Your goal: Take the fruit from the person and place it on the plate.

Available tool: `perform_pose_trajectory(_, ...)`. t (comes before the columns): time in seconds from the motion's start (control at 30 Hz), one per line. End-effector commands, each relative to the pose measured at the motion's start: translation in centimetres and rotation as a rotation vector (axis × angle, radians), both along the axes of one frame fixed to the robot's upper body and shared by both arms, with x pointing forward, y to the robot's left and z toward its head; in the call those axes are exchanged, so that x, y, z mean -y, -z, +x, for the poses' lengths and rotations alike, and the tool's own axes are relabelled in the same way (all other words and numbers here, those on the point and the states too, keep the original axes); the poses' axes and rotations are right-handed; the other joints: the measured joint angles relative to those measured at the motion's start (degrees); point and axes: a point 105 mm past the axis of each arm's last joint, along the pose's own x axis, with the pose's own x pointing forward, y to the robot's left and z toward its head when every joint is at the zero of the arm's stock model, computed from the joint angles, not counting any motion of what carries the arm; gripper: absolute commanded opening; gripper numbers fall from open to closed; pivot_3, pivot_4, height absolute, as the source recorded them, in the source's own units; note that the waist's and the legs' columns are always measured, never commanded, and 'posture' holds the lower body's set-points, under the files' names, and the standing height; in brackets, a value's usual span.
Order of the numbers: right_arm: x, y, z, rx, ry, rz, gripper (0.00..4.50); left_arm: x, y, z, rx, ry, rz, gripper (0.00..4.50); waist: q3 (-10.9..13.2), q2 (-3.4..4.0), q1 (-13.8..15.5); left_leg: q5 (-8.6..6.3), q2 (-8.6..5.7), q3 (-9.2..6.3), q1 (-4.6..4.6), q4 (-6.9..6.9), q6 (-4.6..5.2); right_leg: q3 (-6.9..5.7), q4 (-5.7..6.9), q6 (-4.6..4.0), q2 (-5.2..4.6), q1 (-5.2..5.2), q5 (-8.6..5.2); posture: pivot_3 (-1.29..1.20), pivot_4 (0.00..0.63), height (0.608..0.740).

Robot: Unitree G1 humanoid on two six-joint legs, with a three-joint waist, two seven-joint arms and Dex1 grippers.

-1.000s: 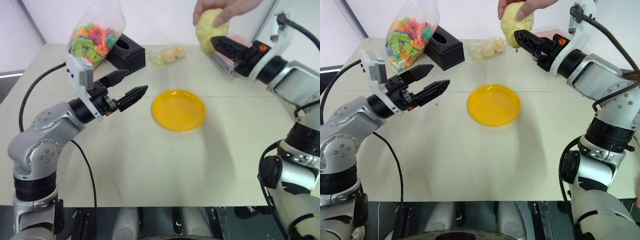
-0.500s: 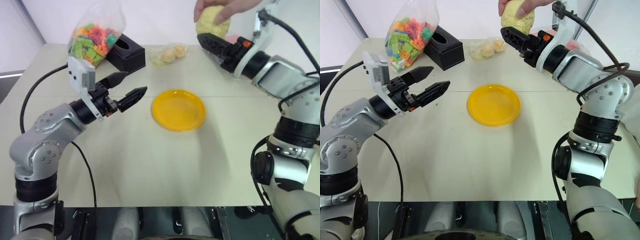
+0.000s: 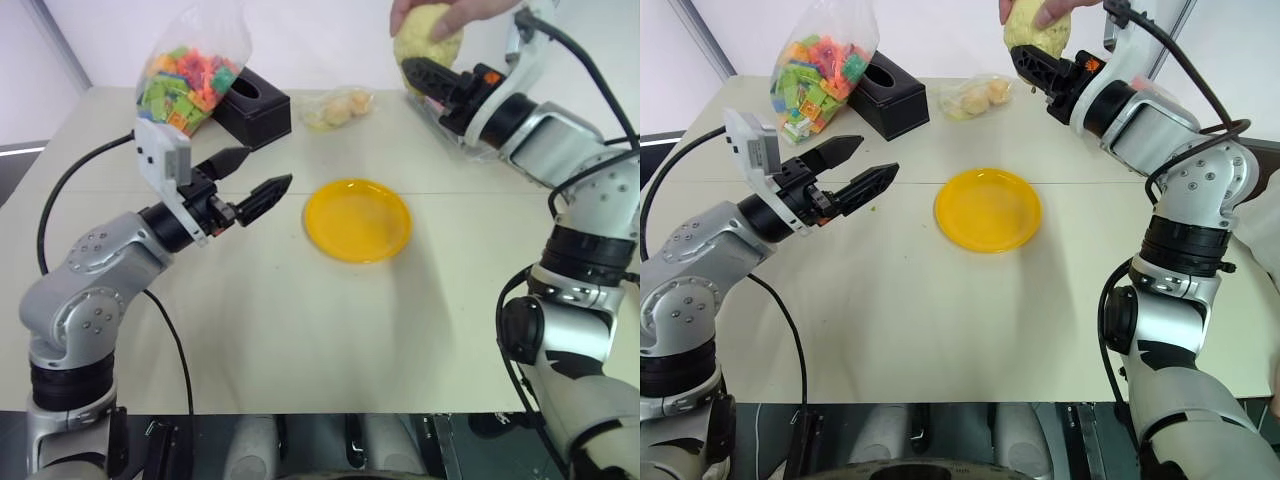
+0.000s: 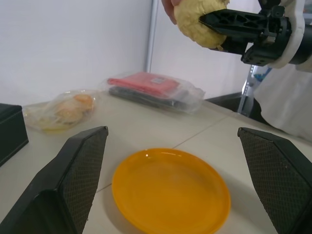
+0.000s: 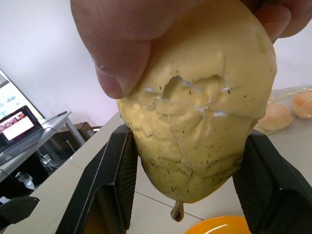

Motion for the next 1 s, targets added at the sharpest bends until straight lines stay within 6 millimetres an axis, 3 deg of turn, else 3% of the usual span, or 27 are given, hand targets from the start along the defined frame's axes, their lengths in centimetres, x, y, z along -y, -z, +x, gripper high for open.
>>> perform_pose_trajectory(0.03,0.0,-1.7,-0.7,0.07,-0.001,0.01,2.12,0.0,-1.2,-0.5,0.06,0.001,-0.007,4.5,0.0,0.0,0.0,0.0,0.0,0.0,0.0,0.0,0.0,0.0,0.0,0.0,0.0,0.0,0.0,0.0,0.15,0.731)
perform_pose_trajectory(0.2,-0.9,2.0,-0.7,-0.011,0.004,-0.069,2.12,-0.7,-1.2,-0.3,0.038,-0.024,-0.016,4.5,0.0,0.0,0.0,0.0,0.0,-0.01,0.0,-0.02,0.0,0.0,-0.02,0.0,0.0,0.0,0.0,0.0,0.15,0.731)
perform_pose_trajectory(0.4,-3.6,10.0,-1.5,-0.127,-0.012,-0.315,2.12,-1.7,-1.5,-0.5,0.015,-0.056,-0.023,4.5,0.0,0.0,-0.1,0.0,0.01,-0.02,-0.01,-0.05,0.0,0.0,-0.01,0.0,0.0,-0.04,0.0,0.0,0.15,0.731)
perform_pose_trajectory(0.57,-3.9,14.3,-0.6,-0.24,0.035,-0.375,2.12,-2.2,-1.2,-0.7,0.003,-0.081,-0.001,4.5,0.0,0.01,-0.1,0.0,0.01,-0.02,-0.01,-0.05,0.0,0.01,-0.01,0.0,0.01,-0.06,0.0,0.0,0.15,0.731)
perform_pose_trajectory(0.7,-4.3,15.7,-0.4,-0.243,0.032,-0.418,2.12,-2.2,-1.3,-0.9,0.005,-0.091,0.003,4.5,0.0,0.01,0.1,0.0,0.0,-0.01,-0.01,-0.05,0.0,0.01,-0.01,0.0,0.01,-0.06,0.0,0.0,0.15,0.731)
perform_pose_trajectory(0.87,-3.6,16.8,0.0,-0.257,0.063,-0.473,4.47,-2.0,-1.0,-1.1,-0.003,-0.096,0.009,4.5,0.0,0.01,0.0,0.0,-0.01,-0.01,-0.03,-0.05,0.0,0.01,-0.03,0.0,0.0,-0.06,0.0,0.0,0.15,0.731)
perform_pose_trajectory(1.0,-3.6,16.1,-0.3,-0.235,0.028,-0.454,4.47,-2.0,-0.9,-1.2,-0.007,-0.098,0.008,4.5,0.0,0.01,0.0,0.0,0.0,-0.01,-0.02,-0.05,0.0,0.01,-0.03,0.0,0.01,-0.06,0.0,0.0,0.15,0.731)
